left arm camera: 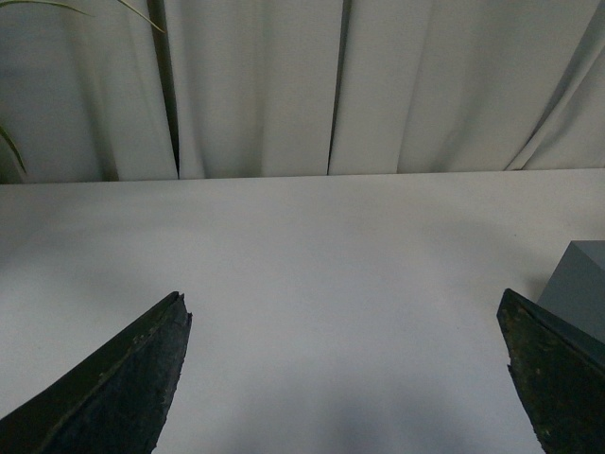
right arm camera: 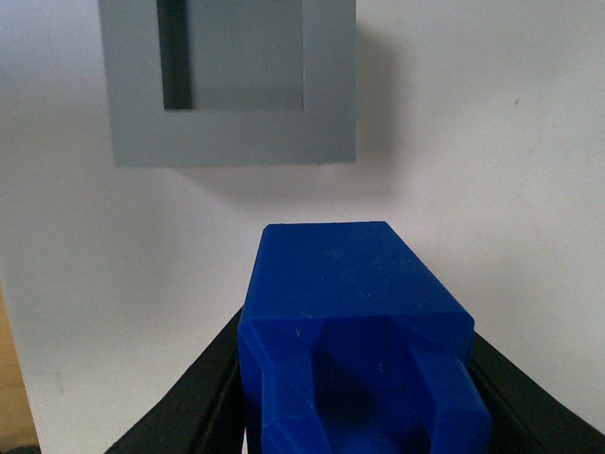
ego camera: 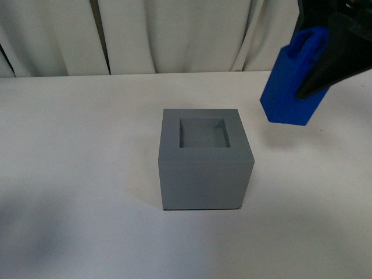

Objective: Insert blue part into gray base

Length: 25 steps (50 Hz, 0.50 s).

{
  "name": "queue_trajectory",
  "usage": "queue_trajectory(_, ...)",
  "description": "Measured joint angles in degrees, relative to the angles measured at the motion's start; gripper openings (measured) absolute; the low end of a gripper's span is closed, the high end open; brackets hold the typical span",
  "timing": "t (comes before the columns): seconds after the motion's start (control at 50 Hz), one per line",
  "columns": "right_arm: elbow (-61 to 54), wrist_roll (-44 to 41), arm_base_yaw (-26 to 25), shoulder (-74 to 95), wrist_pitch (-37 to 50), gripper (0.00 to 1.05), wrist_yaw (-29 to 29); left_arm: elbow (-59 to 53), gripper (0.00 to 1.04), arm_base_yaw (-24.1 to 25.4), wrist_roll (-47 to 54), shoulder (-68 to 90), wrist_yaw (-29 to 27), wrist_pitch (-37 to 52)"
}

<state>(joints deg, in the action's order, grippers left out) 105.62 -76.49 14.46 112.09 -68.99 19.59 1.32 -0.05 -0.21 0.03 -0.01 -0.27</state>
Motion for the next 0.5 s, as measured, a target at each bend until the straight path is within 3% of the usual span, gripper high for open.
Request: queue_trajectory(0.5,0.00,5.27,9.49,-1.64,1.44,0.47,-0.17,0.00,0.99,0.00,0.00,0.00,0.00,0.00)
